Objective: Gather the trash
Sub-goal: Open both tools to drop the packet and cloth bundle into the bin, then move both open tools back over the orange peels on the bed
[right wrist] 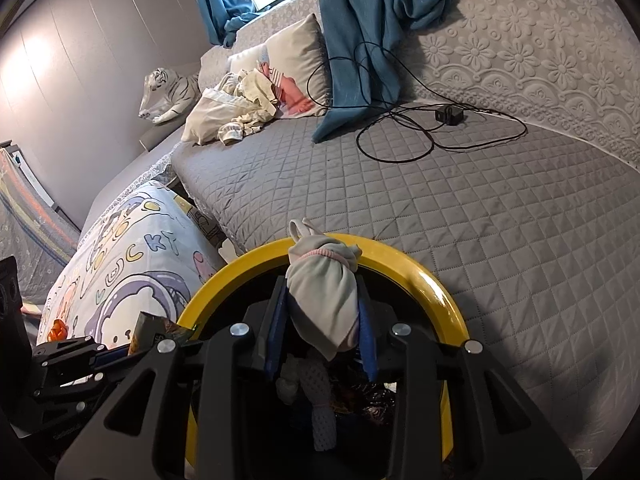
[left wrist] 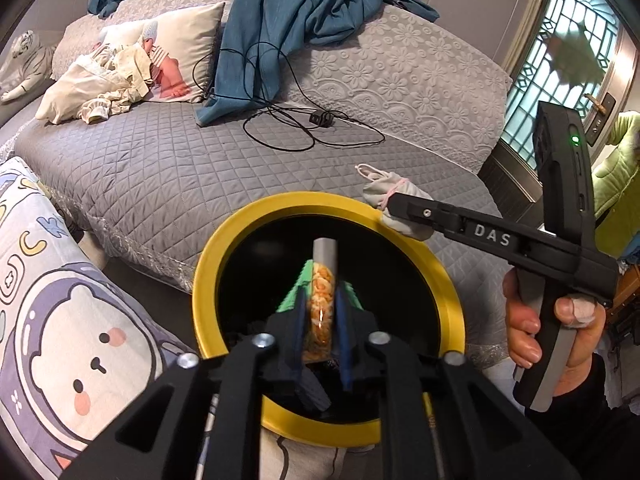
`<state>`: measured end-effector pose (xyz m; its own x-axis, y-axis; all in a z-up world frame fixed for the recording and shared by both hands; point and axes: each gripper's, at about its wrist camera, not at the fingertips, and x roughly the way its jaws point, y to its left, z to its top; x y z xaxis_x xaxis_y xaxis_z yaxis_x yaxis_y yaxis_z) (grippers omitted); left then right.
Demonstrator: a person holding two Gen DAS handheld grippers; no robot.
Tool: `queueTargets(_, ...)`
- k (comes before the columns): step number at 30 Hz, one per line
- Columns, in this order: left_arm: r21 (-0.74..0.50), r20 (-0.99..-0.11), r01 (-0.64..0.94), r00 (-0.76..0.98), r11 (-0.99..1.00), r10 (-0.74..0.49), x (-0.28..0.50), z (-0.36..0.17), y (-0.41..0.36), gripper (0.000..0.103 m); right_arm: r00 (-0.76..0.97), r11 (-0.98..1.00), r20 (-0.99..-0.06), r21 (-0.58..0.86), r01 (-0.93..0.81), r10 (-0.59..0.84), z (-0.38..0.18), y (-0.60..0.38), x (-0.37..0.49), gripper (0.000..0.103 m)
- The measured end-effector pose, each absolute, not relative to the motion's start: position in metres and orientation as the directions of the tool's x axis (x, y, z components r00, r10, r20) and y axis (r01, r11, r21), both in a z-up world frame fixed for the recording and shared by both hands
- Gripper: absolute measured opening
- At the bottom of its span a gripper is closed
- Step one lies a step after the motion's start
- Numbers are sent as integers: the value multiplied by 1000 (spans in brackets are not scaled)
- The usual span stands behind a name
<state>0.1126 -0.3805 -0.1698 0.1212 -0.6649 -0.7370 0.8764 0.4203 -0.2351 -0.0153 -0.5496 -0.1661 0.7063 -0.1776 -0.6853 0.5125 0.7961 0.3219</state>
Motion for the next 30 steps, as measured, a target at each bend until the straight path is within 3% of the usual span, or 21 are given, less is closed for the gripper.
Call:
queueTargets(3, -234, -736, 878, 120, 417, -667, 111, -170, -381, 28, 704, 793, -685, 318, 519, -186, -166, -551, -16, 37)
queueTargets(5, -239, -730, 875, 124, 421, -672, 111, -170, -379, 39, 702, 788, -684, 315, 529, -198, -165, -553, -18, 48)
queueTargets(8, -245, -719, 869, 134, 430, -681, 112, -169, -374, 60, 697, 782, -685, 308, 541, -213, -165, -555, -19, 49)
queueTargets(19, -272, -684, 831, 187, 485, -705, 127, -156, -353, 70, 714, 784, -666, 317, 533, -216, -158, -551, -20, 54)
queueTargets(22, -263, -654, 814, 244, 517, -716, 133, -145, -334, 80, 728, 805, -651, 303, 510, -216, -148, -541, -14, 56)
queueTargets(30, -230, -590, 740, 410, 632, -696, 164, -109, -269, 86, 786, 867, -596, 294, 403, -164, -120, -504, 15, 65)
